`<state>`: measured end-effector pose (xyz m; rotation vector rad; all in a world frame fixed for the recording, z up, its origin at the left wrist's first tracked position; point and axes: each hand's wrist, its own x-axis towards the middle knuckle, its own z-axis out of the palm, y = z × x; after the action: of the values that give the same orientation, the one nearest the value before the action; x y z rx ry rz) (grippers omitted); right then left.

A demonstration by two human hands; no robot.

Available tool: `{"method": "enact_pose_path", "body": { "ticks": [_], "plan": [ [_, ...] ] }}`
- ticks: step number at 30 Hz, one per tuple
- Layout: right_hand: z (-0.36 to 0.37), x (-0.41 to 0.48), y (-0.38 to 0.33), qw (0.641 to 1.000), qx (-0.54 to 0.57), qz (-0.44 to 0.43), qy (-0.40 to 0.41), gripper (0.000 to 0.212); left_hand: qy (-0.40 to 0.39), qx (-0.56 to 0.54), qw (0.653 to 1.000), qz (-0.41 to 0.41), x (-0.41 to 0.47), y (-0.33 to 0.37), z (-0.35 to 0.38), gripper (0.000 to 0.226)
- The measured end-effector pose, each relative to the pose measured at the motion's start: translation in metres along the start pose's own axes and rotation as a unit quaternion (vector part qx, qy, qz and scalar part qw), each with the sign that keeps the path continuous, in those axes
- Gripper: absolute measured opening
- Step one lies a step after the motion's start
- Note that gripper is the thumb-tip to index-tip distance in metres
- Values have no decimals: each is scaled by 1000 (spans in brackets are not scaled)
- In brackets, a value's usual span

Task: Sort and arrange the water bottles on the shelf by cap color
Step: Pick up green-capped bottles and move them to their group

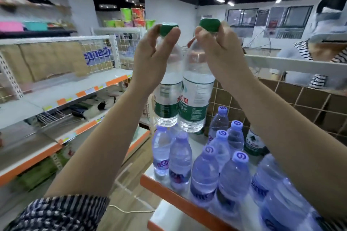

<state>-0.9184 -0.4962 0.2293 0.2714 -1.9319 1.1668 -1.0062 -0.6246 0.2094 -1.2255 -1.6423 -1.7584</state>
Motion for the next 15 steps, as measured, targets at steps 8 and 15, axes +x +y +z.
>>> {"method": "enact_pose_path", "body": {
  "ticks": [8, 15],
  "plan": [
    [-22, -80, -31, 997, 31, 54, -40, 13, 43, -24, 995, -81, -84, 55, 9, 25],
    [-30, -157, -30, 993, 31, 117, -5, 9, 21, -83, 988, -127, -145, 67, 24, 16]
  ]
}}
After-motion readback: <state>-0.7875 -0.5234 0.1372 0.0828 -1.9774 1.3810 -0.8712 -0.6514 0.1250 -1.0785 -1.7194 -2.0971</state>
